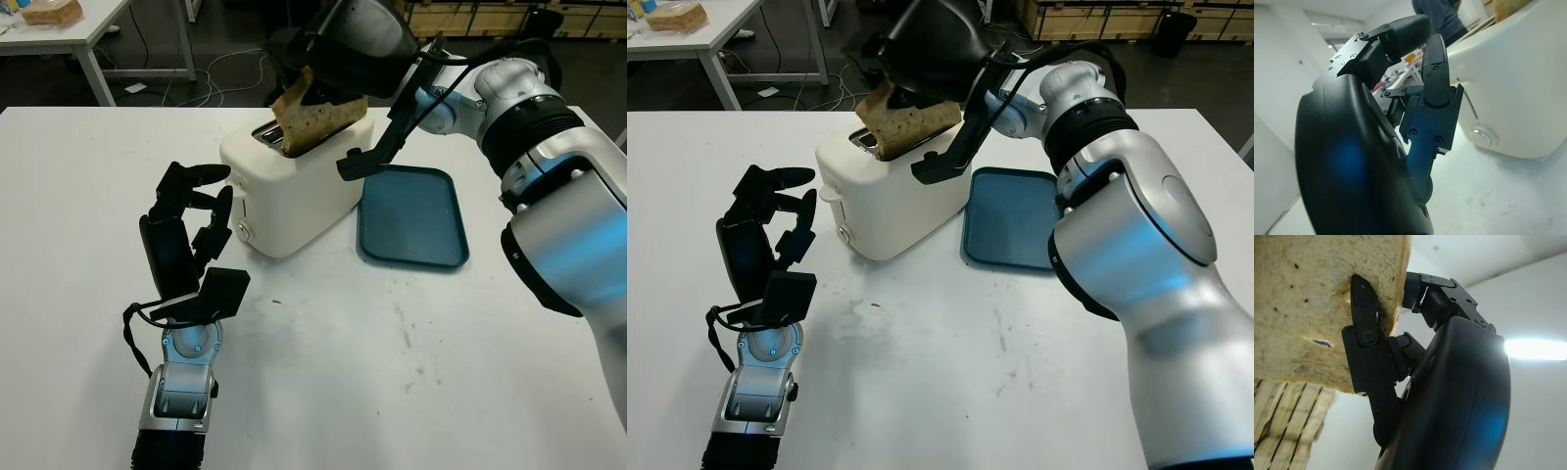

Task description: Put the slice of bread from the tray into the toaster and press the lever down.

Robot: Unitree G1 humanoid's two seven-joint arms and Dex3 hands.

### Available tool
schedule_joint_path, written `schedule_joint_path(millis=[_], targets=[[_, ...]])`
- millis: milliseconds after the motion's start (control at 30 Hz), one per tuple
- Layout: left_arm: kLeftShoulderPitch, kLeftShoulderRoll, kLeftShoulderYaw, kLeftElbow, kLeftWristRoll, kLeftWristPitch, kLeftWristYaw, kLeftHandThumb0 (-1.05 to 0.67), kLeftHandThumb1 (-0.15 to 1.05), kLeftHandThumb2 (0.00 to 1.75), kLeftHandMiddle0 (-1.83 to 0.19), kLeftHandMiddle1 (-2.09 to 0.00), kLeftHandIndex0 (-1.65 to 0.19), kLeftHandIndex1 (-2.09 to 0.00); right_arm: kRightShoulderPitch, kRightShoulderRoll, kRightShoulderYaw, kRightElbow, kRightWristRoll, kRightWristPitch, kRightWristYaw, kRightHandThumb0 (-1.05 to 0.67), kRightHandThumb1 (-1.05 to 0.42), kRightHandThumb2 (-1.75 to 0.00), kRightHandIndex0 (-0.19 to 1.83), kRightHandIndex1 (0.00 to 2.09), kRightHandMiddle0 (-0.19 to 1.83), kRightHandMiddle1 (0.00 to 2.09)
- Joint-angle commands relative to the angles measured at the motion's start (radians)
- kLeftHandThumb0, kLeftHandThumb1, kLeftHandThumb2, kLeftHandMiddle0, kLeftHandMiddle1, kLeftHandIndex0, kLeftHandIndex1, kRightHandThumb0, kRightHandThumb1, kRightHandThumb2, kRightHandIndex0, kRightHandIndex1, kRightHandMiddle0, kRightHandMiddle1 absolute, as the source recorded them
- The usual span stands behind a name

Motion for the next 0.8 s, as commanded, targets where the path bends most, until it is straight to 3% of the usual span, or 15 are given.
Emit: schedule_joint_path(millis=[0,500,767], targets=[[0.009,0.002,0.001,-0.01,-0.004,-0.008,0.002,-0.33,0.92,0.26,-0.51,-1.5,-0.62,-0.97,0.024,0.005,0.021,0.002,-0.025,0.03,-0.017,-0.39,-0.92,-0.25,0.96,1.75,0.71,1.75],[0.009,-0.001,-0.002,-0.009,-0.005,-0.003,-0.001,-0.33,0.92,0.26,-0.52,-1.5,-0.62,-0.97,0.061,0.015,0.088,0.008,-0.069,0.081,-0.185,-0.38,-0.92,-0.35,0.98,1.75,0.71,1.75],[0.009,-0.001,-0.003,-0.005,-0.003,-0.008,0.003,-0.34,0.92,0.26,-0.52,-1.53,-0.63,-0.96,0.058,0.041,-0.038,0.008,0.041,0.047,-0.146,-0.36,-0.92,-0.33,0.95,1.75,0.67,1.75]])
